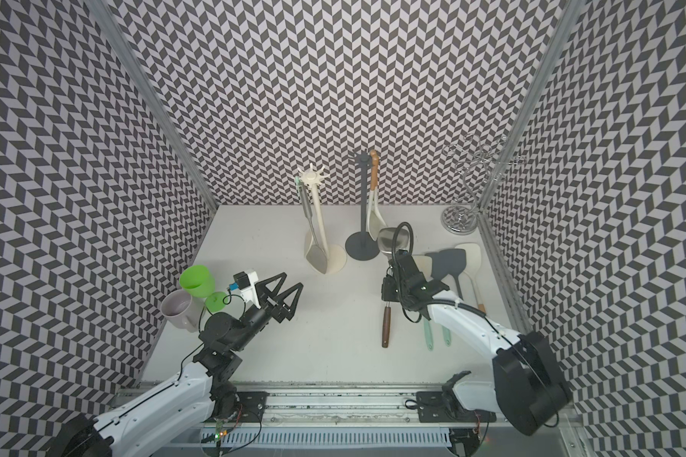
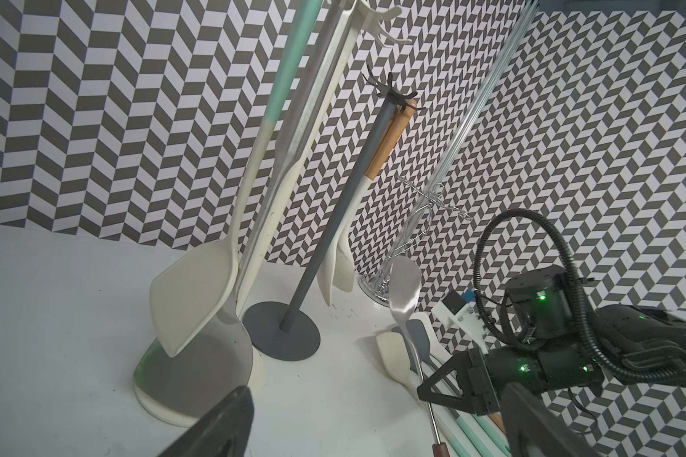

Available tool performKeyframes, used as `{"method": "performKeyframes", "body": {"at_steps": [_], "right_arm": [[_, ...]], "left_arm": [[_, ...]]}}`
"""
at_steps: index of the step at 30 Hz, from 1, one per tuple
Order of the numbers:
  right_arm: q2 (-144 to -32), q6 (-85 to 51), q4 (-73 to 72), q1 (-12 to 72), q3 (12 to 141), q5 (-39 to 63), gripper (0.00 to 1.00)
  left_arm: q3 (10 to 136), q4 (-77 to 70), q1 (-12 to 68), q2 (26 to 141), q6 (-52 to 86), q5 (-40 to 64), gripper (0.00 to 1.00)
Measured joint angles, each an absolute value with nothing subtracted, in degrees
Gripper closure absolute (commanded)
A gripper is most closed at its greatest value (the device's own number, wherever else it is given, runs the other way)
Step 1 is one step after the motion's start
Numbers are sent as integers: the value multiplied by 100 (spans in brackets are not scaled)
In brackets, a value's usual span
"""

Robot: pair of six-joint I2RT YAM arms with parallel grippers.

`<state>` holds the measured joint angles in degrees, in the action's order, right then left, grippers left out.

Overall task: Take the spatula off the kitchen utensil rack
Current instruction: Place the spatula at the center of the board.

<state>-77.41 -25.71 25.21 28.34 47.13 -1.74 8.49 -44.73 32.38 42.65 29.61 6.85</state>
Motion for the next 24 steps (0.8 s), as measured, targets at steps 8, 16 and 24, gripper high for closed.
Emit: {"method": "performKeyframes", "body": {"at_steps": [8,16,24], "right_arm": [[-8512,-2333,3006,2797,4923,-600,100],[-8737,-2403,2834,2792,4751,-727,100],[-8844,-2497,2512,2792,4534,-746,100]], "left_arm": [[849,-4440,3238,4106,2958,666,1],[849,-4434,3238,4086,2961,666,1],[849,-4431,3238,4036,2958,663,1]]}}
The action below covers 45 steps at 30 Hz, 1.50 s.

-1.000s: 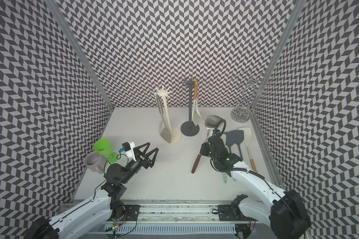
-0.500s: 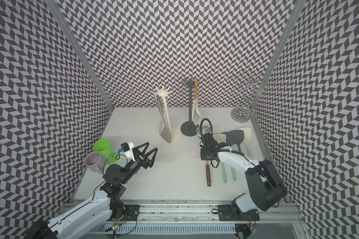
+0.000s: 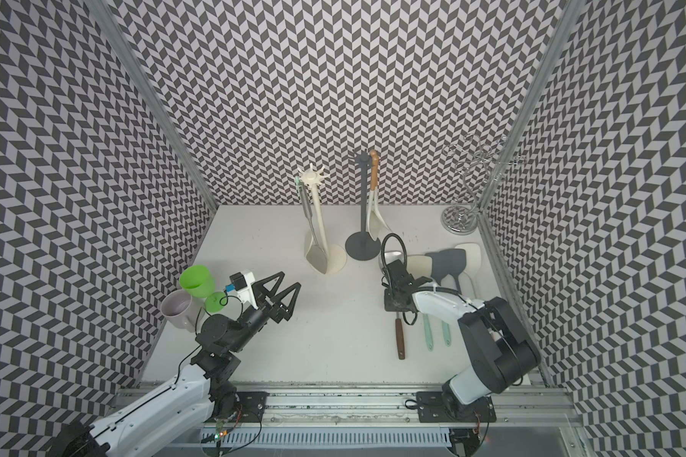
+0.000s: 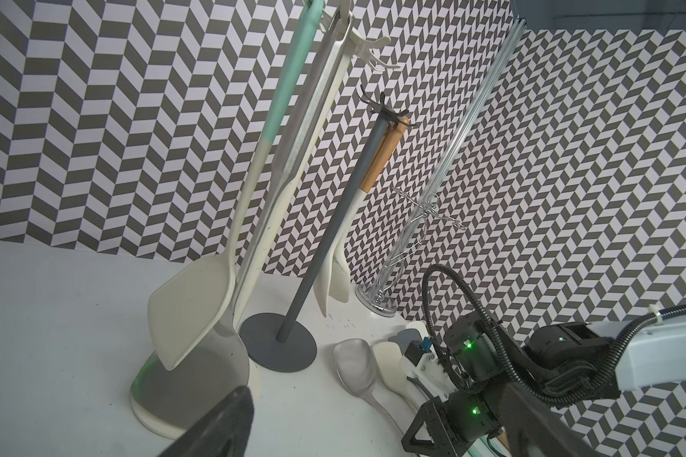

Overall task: Take the spatula off the kitchen utensil rack
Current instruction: Place the spatula at the center of the board.

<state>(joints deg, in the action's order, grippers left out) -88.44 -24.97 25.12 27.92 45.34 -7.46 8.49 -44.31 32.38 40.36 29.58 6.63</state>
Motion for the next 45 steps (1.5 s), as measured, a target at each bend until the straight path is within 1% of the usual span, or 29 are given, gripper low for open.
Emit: {"method": "performKeyframes", "body": {"at_steps": [5,7,9,10,15,19,21,22,23,26,27,29,32,37,40,44,45], "right_arm": [[-8875,-2508,2390,2792,4484,-779,100],[-8884,-2506,2366,2792,4484,-801,87],[-8899,-2491,2362,2792,4482,-816,77],[-8921,-2473,2357,2792,4482,-823,73],[-8958,-2440,2303,2794,4438,-834,60],[-8836,-2432,2231,2792,4348,-779,42],[-8619,-2410,2237,2792,4261,-718,29],[-8495,-2418,2235,2792,4230,-683,24],[-8313,-2403,2228,2792,4202,-620,21],[-7730,-2346,2150,2792,4191,-403,16],[-7533,-2335,2095,2794,4191,-307,10],[-7164,-2359,1953,2794,4174,-141,1],[-6569,-2379,1485,2794,3916,178,0],[-5616,-2541,381,2792,2943,902,0],[-5457,-2556,-167,2792,2565,1337,7],[-5767,-2458,-978,2794,2567,1789,18],[-5902,-2447,-1188,2794,2598,1837,22]], "left_arm": [[849,-4429,3238,4038,2958,663,1],[849,-4429,3238,4038,2958,663,1],[849,-4429,3238,4040,2958,666,1],[849,-4429,3238,4040,2958,666,1],[849,-4427,3238,4051,2958,666,1],[849,-4425,3238,4051,2941,666,1],[849,-4418,3238,4049,2928,661,1],[849,-4405,3238,4042,2917,652,1],[849,-4381,3238,4023,2904,639,1],[849,-4307,3238,3830,2862,567,1],[847,-4285,3238,3721,2847,543,1],[847,-4265,3238,3496,2810,486,1],[819,-4241,3238,3199,2790,381,2],[681,-4222,3238,2917,2770,139,1],[633,-4206,3238,3013,2762,16,1],[633,-4246,3238,3500,2768,-58,1],[635,-4257,3236,3653,2777,-60,1]]}}
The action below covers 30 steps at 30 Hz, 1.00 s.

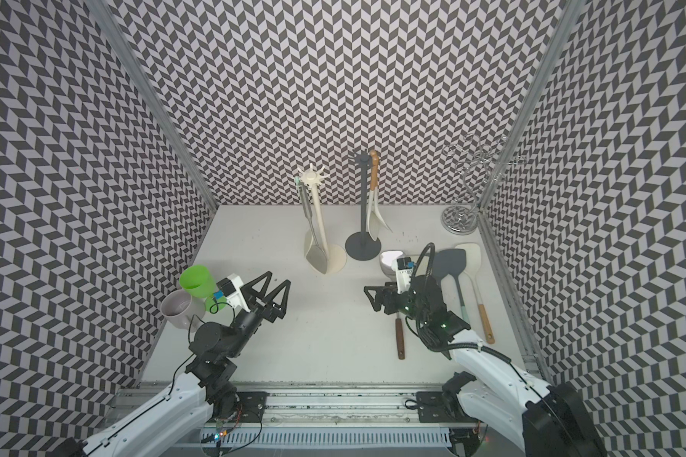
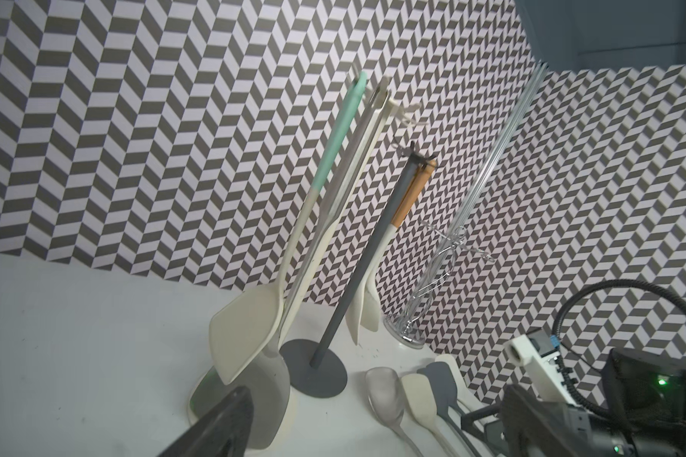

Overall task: Take the spatula off the kitchen utensil rack
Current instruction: Move the rack to the center of the board.

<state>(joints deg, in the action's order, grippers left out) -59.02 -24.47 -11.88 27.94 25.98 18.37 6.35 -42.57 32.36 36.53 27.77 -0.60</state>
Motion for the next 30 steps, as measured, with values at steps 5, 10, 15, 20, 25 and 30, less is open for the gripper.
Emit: {"method": "performKeyframes", "body": {"at_steps": [5,10,15,20,25,30], "right_arm": [[-7164,-2373,-1984,2825,3146,1990,42],[-8602,-2274,-2307,2934,4051,1920,51],[-9734,-2115,-2408,3013,4840,1850,61],[-10694,-1973,-2377,3065,5710,1782,64],[-11485,-1935,-2294,3122,6519,1778,66],[-12143,-1966,-2182,3203,7100,1846,71]], "left_arm": [[727,-4265,3009,4652,2952,86,1],[851,-4296,2558,5253,3273,408,1],[851,-4322,2202,5304,3570,652,1],[847,-4320,2025,5002,3719,749,1],[836,-4320,1940,4711,3769,781,1],[814,-4320,1907,4648,3837,812,1]]}}
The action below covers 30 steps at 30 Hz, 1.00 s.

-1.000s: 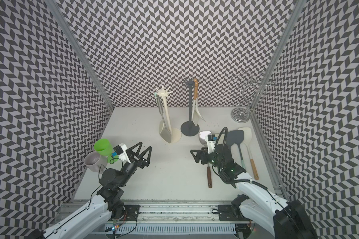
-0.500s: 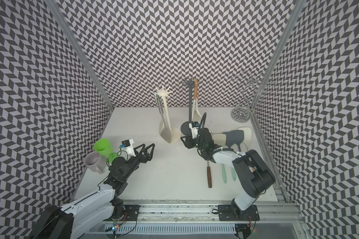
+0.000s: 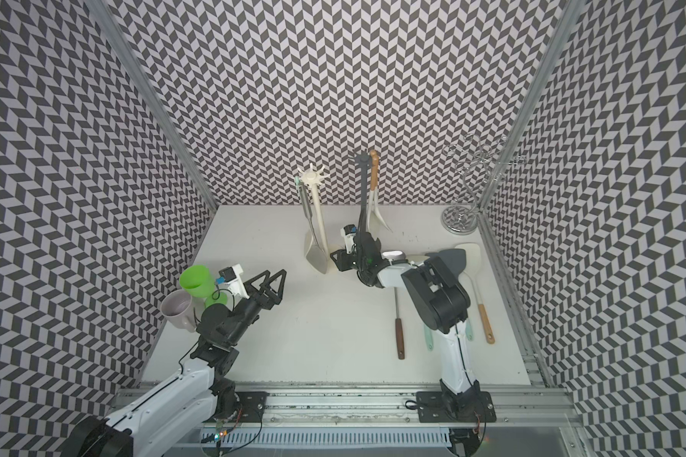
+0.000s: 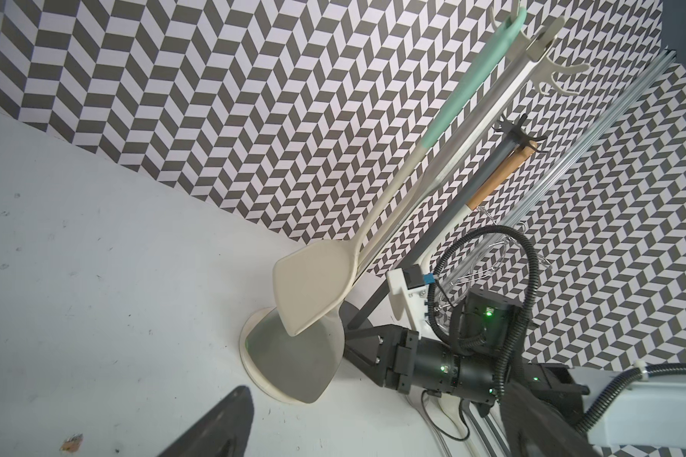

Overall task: Take the spatula off the kitchen utensil rack
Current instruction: Move the rack to the center of the board.

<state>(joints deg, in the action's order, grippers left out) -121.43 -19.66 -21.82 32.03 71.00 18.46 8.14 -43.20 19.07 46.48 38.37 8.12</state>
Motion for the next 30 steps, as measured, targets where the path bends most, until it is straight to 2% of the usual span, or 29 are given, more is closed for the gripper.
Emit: {"method": "performKeyframes", "body": {"at_steps": [18,30], "right_arm": [[-13732,-2198,-1791,3365,9080,2211,71],[-14501,-2665,-1730,3752,10274,2211,70]], "left_arm": [[749,-4327,1870,4606,3865,888,1],[683,-4322,1870,4305,3865,884,2]]}}
